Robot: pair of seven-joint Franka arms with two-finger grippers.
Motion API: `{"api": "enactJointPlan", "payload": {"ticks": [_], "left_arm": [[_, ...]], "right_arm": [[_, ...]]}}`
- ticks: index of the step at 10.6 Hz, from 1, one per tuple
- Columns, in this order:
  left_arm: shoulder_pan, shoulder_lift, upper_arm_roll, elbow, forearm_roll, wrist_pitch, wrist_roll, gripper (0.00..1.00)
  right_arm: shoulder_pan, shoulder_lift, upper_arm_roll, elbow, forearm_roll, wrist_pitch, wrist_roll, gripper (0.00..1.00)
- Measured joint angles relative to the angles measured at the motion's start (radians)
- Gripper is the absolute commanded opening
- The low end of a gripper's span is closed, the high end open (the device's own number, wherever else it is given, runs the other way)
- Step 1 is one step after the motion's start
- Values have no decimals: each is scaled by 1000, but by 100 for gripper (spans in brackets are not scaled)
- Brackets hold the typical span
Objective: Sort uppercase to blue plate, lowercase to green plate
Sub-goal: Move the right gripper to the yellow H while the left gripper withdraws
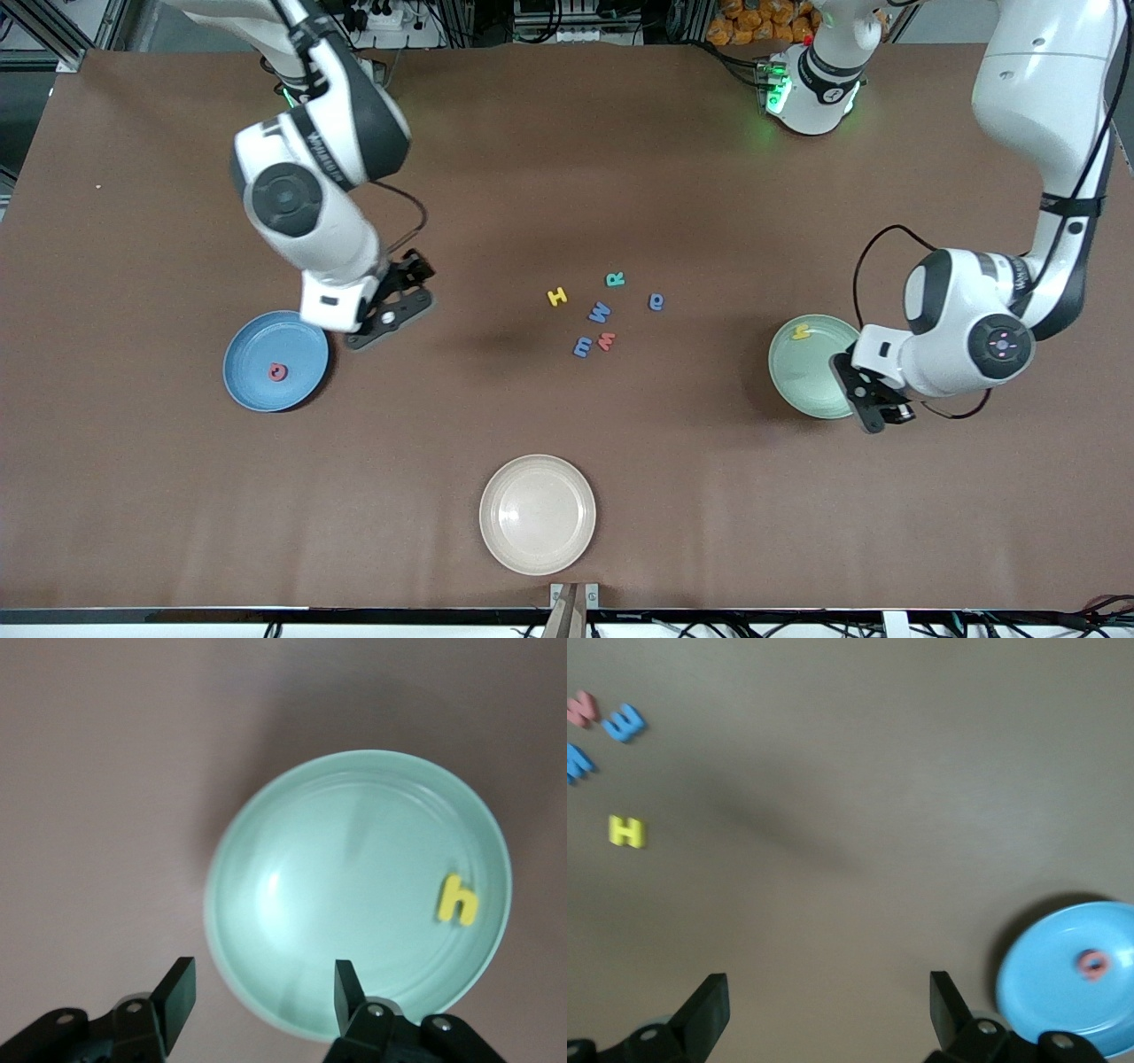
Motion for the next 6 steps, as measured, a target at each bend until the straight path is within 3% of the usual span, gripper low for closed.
{"api": "enactJointPlan", "payload": {"ticks": [3,6], "left_arm": [[1,-35,8,101,0,-118,-77,100],[-1,-85,7,133,-11,-230,-381,100]], "right_arm": [[139,52,3,-7,0,87,206,100],[243,161,3,-21,0,281,353,94]]}}
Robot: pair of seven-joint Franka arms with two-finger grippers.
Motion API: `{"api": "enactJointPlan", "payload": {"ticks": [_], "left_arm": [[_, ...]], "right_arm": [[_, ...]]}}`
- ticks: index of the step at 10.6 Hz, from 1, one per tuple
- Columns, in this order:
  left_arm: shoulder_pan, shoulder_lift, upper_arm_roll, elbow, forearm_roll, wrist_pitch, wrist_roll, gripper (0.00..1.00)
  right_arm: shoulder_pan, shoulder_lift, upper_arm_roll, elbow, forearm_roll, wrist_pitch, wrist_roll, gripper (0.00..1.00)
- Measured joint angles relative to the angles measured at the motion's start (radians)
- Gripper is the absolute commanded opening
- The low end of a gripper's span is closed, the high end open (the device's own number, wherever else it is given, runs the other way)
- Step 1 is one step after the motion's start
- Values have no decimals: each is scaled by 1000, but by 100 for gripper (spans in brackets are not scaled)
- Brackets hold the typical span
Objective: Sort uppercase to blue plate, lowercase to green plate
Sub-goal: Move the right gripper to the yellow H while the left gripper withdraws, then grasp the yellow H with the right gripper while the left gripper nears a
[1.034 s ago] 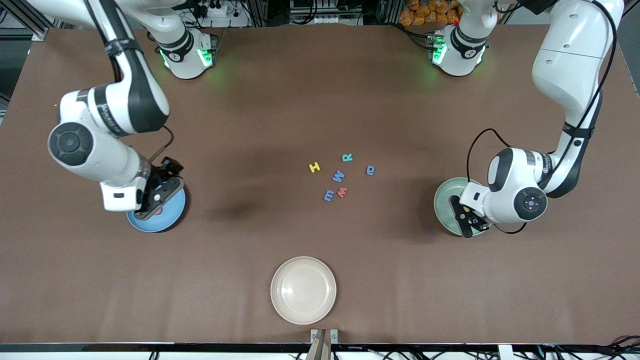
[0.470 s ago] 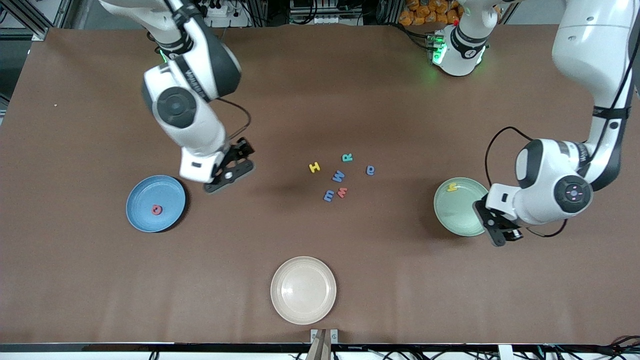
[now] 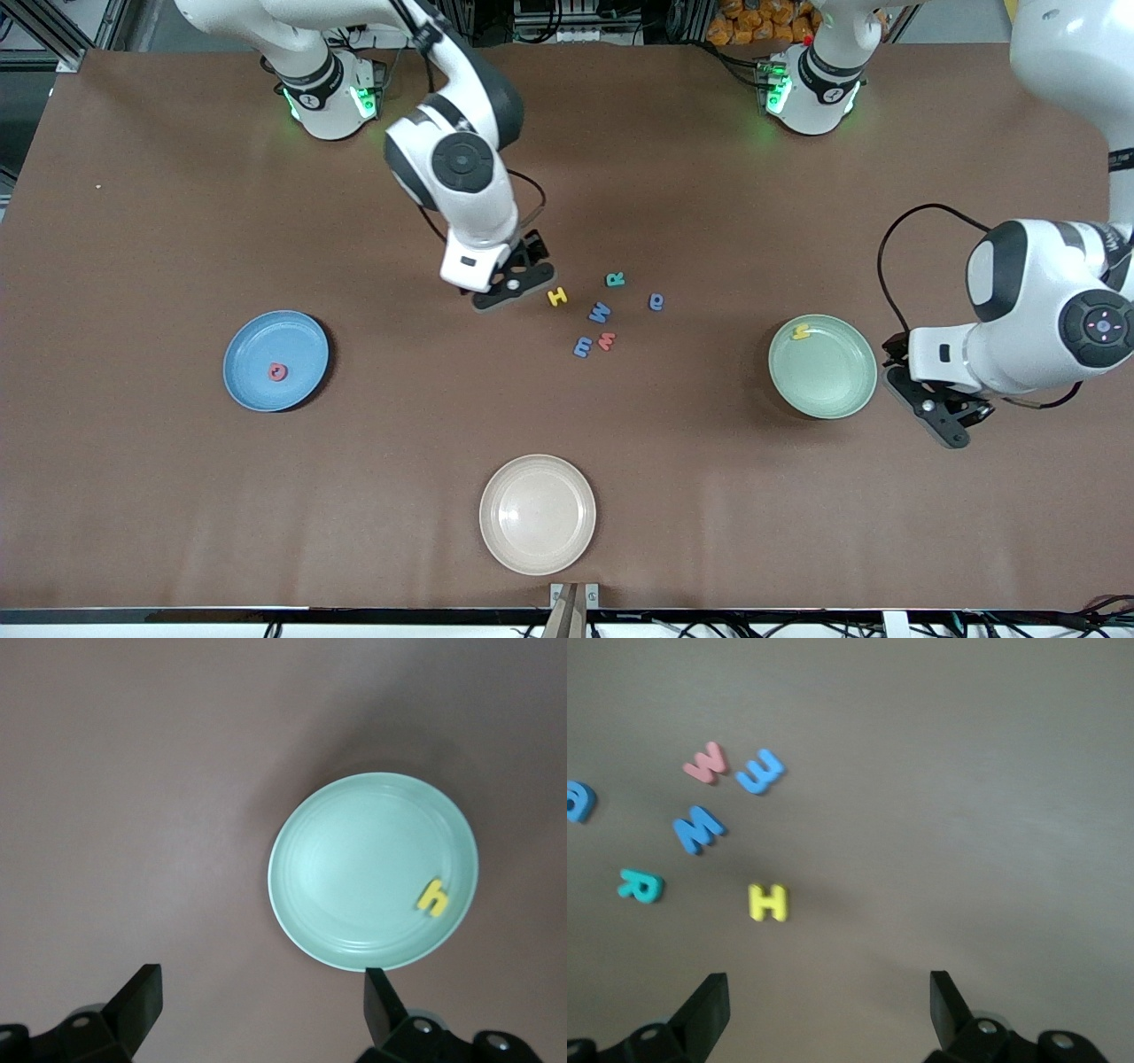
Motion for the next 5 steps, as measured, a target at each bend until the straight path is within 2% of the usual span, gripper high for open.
{"api": "enactJointPlan", "payload": {"ticks": [2,5], "left_arm": [[-8,-53,-4,3,-56,-70,-264,100],[-26,-119,-13,3,-75,-122,-569,100]], "right_arm": [[44,87,0,-2,-1,121,77,89],[70,169,-1,-1,-28,210,146,83]]}}
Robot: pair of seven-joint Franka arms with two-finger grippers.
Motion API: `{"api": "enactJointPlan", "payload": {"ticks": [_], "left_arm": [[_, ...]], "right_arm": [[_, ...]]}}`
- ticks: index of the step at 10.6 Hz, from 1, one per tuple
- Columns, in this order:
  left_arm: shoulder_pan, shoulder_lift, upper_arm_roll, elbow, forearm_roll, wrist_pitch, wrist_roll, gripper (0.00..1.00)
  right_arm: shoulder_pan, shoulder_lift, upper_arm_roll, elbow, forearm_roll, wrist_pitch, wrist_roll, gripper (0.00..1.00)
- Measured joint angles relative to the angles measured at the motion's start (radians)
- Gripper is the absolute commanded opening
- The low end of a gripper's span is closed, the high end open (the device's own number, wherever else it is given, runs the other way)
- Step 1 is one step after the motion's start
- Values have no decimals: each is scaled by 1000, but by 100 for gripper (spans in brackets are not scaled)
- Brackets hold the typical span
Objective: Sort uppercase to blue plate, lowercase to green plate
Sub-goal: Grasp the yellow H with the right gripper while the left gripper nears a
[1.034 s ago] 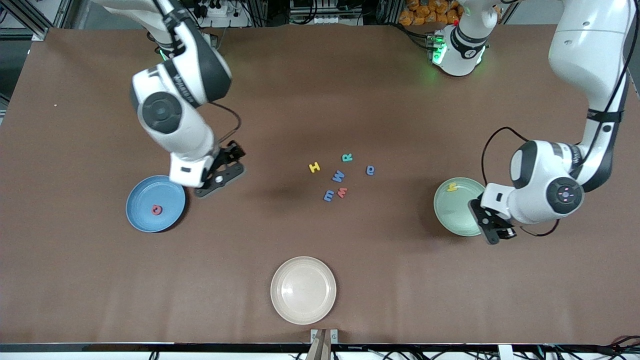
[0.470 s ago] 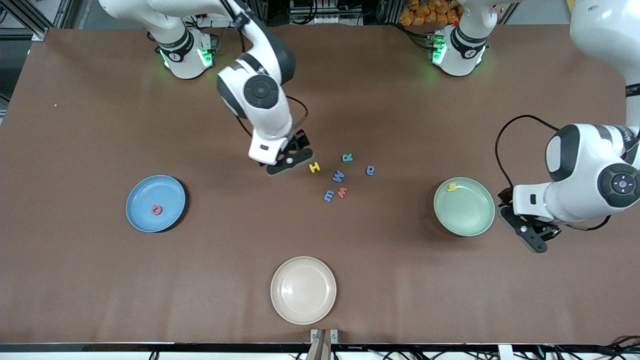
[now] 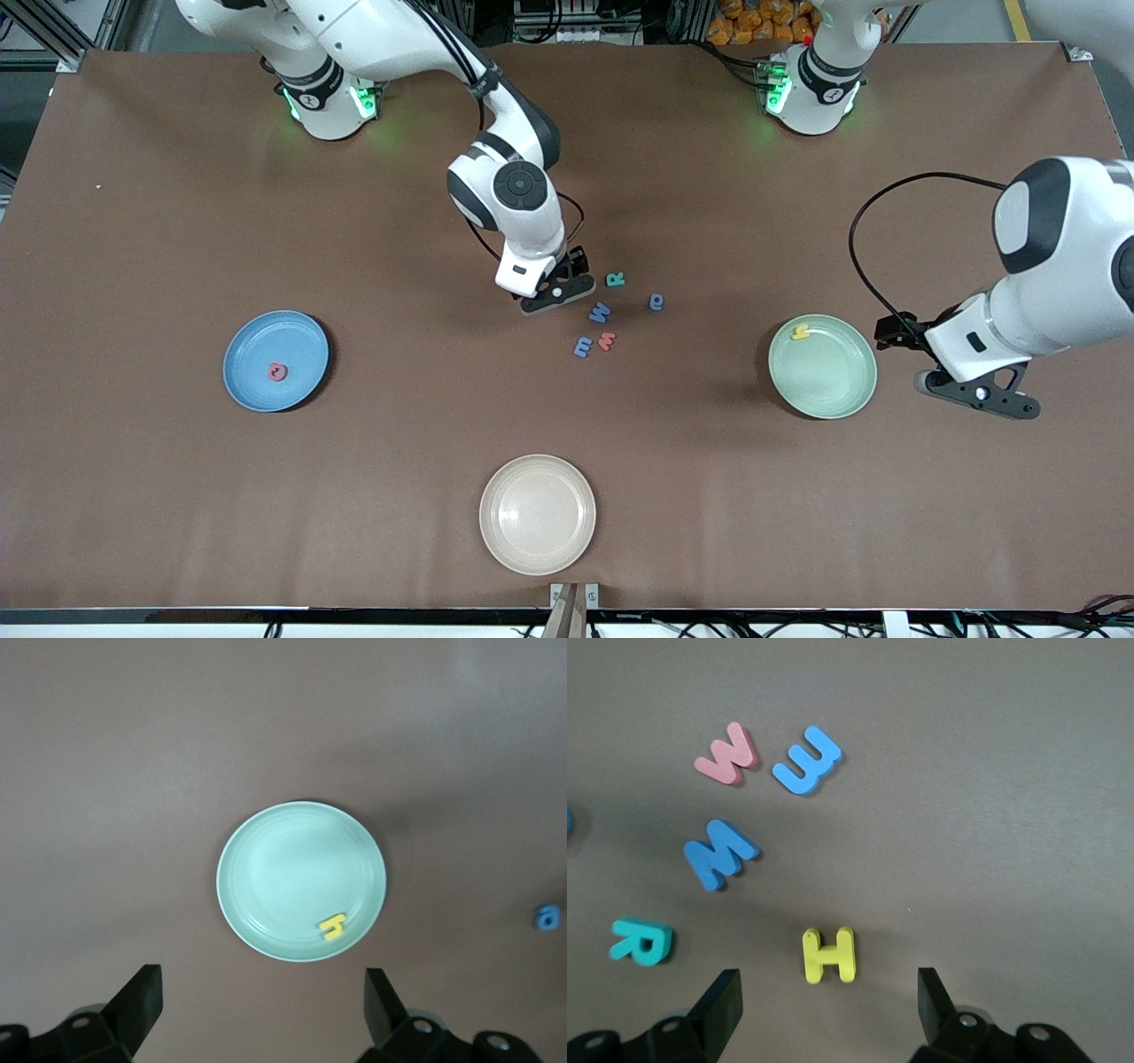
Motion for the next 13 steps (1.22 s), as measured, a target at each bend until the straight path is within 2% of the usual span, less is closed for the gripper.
{"api": "enactJointPlan", "payload": {"ticks": [3,7,11,12,13], "left_arm": [[-28,-48,-1,0,-19,-22,-163,100],[-62,-59,-8,-8,-37,-27,-171,100],[-70,-59,-68,-45,-41,-27,-174,100],[-70,-59,-84,-57,-42,-27,-178,100],[-70,-59,-104,-74,-42,-28,-194,100]], "right_arm": [[22,40,0,0,-43,39,52,79],[45,58,0,1,-74,44,61,75],[45,72,-6,2,-92,50,61,74],[45,79,-6,2,-94,57,61,68],[45,84,-7,2,-95,60,61,53]]}}
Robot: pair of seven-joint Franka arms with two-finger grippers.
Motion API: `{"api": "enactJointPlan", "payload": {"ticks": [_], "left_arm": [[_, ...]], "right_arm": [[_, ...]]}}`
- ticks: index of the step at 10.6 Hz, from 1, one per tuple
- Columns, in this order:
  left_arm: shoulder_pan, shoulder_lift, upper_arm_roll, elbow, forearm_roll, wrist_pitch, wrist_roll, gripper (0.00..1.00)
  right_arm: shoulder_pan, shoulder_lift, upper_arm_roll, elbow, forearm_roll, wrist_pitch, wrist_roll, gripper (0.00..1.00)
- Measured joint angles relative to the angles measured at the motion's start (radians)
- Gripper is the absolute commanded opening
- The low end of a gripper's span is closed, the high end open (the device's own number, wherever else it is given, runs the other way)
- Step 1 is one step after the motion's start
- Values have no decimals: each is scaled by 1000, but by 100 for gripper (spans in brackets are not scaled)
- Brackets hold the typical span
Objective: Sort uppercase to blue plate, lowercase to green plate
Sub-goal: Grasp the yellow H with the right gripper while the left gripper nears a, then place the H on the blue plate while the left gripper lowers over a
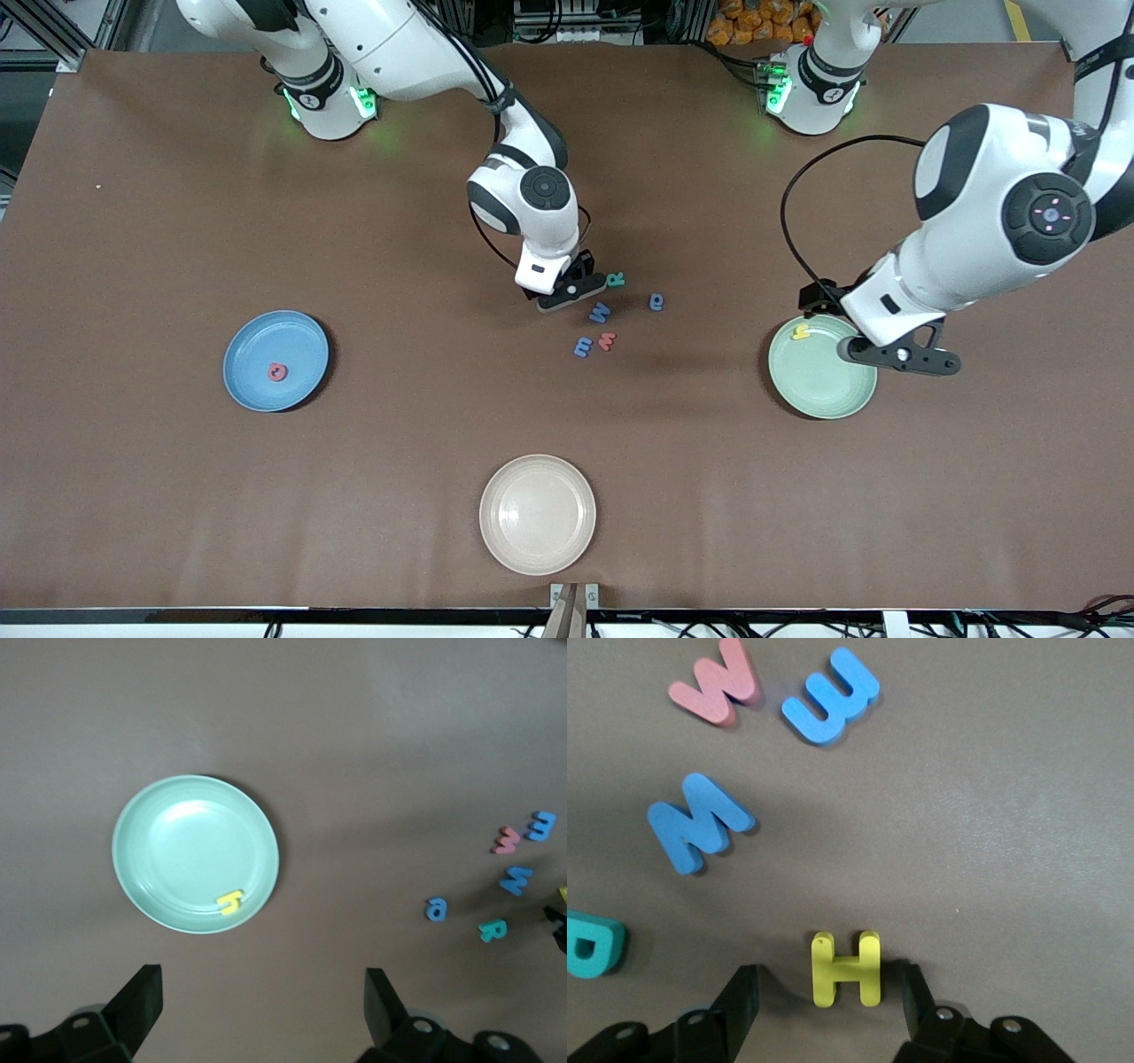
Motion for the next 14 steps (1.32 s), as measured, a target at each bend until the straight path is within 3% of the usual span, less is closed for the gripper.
{"api": "enactJointPlan", "payload": {"ticks": [2,7,11,14], "left_arm": [[-2,0,-43,-38,0,1,-35,100],[-4,5,-115,-179,-46,142,-109,100],[-13,12,-189,-347,-47,368,-200,100],[-26,48,-214,-444,-47,531,-248,100]], "right_arm": [[0,1,-2,4,-1,4,0,0],[-38,-19,-10,31,-18,-27,-5,0],[-236,-186,-5,52,-1,-315,-189,0],[-440,-249,-6,48,8,-484,-414,0]]}}
